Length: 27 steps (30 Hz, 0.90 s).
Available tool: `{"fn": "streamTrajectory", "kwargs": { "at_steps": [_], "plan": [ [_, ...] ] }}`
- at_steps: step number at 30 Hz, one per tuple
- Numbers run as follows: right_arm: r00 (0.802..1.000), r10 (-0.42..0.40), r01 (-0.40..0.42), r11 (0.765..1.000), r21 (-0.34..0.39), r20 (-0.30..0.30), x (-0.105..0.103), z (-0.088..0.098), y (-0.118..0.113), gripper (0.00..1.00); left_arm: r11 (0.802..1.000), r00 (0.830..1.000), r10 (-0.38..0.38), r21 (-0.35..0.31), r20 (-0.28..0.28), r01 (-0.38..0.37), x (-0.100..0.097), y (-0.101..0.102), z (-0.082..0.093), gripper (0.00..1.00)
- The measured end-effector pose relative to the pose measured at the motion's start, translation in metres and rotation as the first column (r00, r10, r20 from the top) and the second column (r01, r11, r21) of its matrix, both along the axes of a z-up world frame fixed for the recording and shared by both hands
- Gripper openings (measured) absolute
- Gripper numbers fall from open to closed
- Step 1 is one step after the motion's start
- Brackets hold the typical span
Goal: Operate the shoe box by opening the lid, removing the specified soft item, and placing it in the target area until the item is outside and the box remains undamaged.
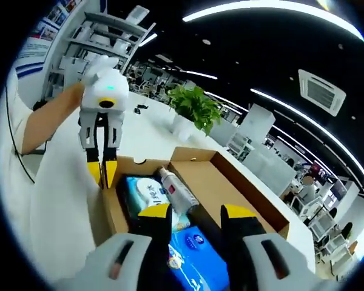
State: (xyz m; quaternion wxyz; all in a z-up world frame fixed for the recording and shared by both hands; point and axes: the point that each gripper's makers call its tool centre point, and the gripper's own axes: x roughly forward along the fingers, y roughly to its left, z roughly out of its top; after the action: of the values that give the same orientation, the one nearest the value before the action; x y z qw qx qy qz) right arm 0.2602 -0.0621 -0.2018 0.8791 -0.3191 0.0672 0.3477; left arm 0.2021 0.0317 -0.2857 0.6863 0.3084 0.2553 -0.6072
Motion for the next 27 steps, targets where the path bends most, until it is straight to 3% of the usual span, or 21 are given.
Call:
{"fn": "streamTrajectory", "kwargs": {
  "at_steps": [1,2,3,5,9,11,13,15,20,22,27],
  "plan": [
    [1.000,-0.005,0.005,1.000,0.002,0.007,0.000,-0.001,0.000,0.29,1.000,1.000,0.000,0.000,0.000,0.000,0.000,0.000,0.000,0.04],
    [0.998,-0.013,0.011,0.999,0.044,0.063,0.004,0.002,0.005,0.27,1.000,1.000,-0.002,-0.001,0.001,0.002,0.000,0.000,0.000,0.04],
    [0.999,0.025,-0.028,0.998,0.052,0.044,0.000,-0.002,0.012,0.26,1.000,1.000,-0.012,-0.004,0.013,0.012,-0.001,0.001,0.000,0.04],
    [0.999,0.016,-0.018,0.999,0.047,0.048,0.002,-0.003,0.012,0.26,1.000,0.999,-0.028,-0.009,0.031,0.028,-0.001,0.000,0.000,0.04],
    [0.995,0.022,-0.029,0.997,0.074,0.098,0.003,0.011,0.014,0.25,1.000,0.999,-0.025,-0.009,0.021,0.025,0.000,0.000,0.000,0.04],
    [0.995,0.023,-0.033,0.994,0.103,0.096,0.003,0.014,0.015,0.25,1.000,0.999,-0.025,-0.010,0.020,0.025,0.000,0.000,0.001,0.04],
    [0.993,0.058,-0.066,0.995,0.074,0.107,0.005,0.012,0.019,0.25,1.000,0.999,-0.028,-0.010,0.020,0.028,0.000,0.000,0.001,0.04],
    [0.992,0.041,-0.050,0.996,0.074,0.119,0.014,0.015,0.018,0.24,1.000,1.000,-0.028,-0.013,0.015,0.028,0.000,0.000,0.001,0.04],
    [0.980,0.176,-0.182,0.981,0.064,0.094,0.012,0.013,0.033,0.25,0.999,0.999,-0.032,-0.010,0.013,0.032,-0.001,-0.001,0.001,0.04],
    [0.979,0.192,-0.197,0.978,0.066,0.072,0.017,0.011,0.035,0.25,0.999,0.999,-0.035,-0.007,0.016,0.035,-0.001,-0.001,0.001,0.04],
    [0.976,0.217,-0.217,0.974,-0.067,-0.004,0.039,-0.011,0.042,0.25,1.000,0.999,-0.031,-0.005,0.012,0.031,-0.001,-0.002,0.000,0.04]
  ]
}}
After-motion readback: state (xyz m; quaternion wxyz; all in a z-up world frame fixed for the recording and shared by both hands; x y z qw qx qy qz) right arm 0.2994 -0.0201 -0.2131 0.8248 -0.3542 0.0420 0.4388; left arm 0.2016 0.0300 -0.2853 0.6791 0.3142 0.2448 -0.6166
